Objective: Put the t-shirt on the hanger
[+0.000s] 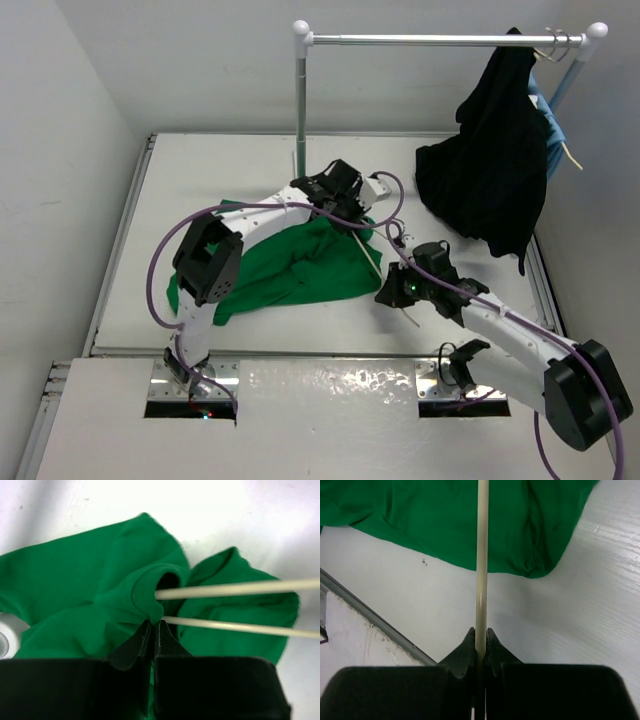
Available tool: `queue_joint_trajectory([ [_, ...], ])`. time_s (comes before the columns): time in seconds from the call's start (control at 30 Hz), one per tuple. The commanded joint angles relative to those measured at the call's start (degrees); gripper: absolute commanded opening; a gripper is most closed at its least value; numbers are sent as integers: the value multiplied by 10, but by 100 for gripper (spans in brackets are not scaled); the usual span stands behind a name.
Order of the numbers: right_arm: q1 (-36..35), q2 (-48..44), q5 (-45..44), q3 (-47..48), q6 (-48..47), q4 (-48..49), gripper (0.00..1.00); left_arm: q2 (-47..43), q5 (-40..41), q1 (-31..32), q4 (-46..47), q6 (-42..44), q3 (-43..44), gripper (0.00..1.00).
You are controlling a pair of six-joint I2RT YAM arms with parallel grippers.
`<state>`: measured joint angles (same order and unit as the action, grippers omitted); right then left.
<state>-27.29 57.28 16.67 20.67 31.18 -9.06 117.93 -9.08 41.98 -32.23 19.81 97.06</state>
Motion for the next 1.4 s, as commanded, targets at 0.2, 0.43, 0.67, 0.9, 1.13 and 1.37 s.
queue_joint_trajectory([
  [0.2, -2, -22, -64, 35, 26, 87, 0, -132, -160, 6, -10, 11, -27, 0],
  [0.43, -3, -20, -80, 101, 3, 70, 0, -173, -211, 27, -53, 32, -8, 0],
  [0.67, -2, -30, -66, 140, -20, 62, 0, -188, -239, 64, -112, 87, 29, 0],
  [0.9, -2, -34, -26, 102, -52, 87, 0, -203, -249, 74, -152, 112, 64, 0],
  [1.13, -2, -5, -22, 82, -83, 136, 0, -228, -212, 105, -179, 170, 28, 0],
  [1.37, -3, 29, -14, 108, -123, 131, 0, -248, -216, 153, -218, 233, -12, 0],
])
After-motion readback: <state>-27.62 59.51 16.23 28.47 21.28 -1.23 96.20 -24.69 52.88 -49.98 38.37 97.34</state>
